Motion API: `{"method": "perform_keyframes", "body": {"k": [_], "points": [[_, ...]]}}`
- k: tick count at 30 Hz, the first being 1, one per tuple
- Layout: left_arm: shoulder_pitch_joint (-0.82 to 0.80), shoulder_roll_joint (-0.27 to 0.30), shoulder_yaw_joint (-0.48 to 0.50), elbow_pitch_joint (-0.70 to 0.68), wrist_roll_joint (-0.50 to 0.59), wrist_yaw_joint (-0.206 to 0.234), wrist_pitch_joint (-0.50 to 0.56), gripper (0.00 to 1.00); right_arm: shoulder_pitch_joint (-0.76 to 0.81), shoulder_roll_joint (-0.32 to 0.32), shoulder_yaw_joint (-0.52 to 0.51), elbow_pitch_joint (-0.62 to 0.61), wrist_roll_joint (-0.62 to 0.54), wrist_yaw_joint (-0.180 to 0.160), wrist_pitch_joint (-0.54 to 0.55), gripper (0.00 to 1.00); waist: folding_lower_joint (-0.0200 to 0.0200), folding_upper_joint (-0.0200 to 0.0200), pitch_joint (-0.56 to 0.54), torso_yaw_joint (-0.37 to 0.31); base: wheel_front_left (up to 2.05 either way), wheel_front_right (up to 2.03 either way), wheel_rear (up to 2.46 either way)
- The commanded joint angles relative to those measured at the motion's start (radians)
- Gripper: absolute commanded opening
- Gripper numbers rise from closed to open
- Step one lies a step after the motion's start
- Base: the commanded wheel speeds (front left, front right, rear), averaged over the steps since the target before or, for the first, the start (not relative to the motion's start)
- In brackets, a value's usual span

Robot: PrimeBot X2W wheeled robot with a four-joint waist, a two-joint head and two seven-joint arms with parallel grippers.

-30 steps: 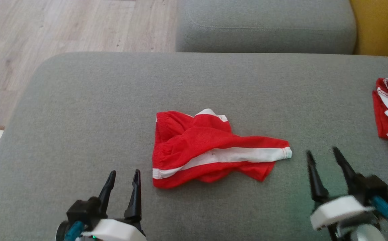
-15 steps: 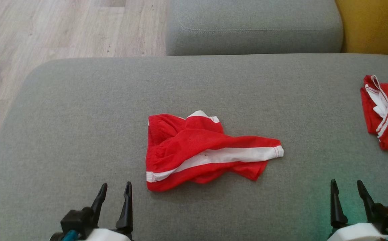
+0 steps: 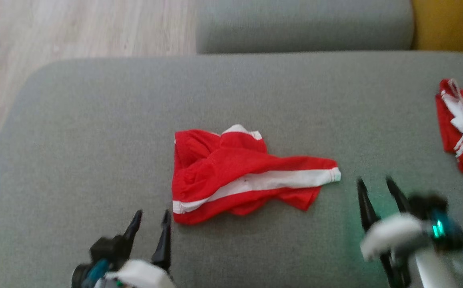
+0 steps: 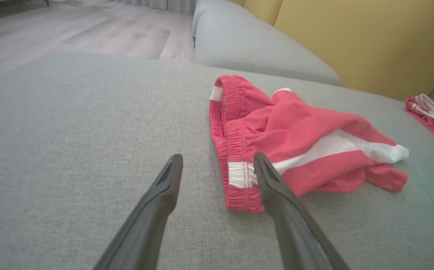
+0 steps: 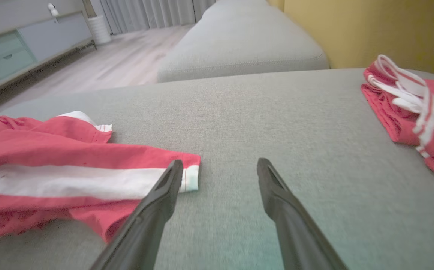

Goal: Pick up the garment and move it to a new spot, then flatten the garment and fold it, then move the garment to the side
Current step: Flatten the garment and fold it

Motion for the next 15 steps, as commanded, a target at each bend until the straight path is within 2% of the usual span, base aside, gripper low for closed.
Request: {"method": "perform_keyframes", "body": {"k": [1, 5, 8, 15], "points": [[-0.074, -0.004, 0.022, -0.013, -0.002, 0.008, -0.012, 1.0, -0.074, -0.007, 0.032, -0.019, 0.002, 0.007, 0.035, 1.0, 0.0, 0.0, 0.034, 0.002, 0.0, 0.0, 0.0], [-0.16, -0.004, -0.012, 0.073, -0.011, 0.006, -0.009, 1.0, -0.176, -0.007, 0.071, 0.045, 0.001, 0.007, 0.198, 1.0, 0.0, 0.0, 0.078, 0.017, 0.0, 0.0, 0.0], [-0.207, -0.004, -0.029, 0.112, -0.023, 0.004, -0.009, 1.0, -0.219, -0.007, 0.081, 0.082, 0.021, 0.007, 0.271, 1.0, 0.0, 0.0, 0.103, 0.034, 0.0, 0.0, 0.0], [-0.251, -0.004, -0.064, 0.158, -0.053, -0.009, -0.002, 1.0, -0.243, -0.007, 0.066, 0.097, 0.025, 0.007, 0.312, 1.0, 0.0, 0.0, 0.132, 0.057, 0.0, 0.0, 0.0]]}}
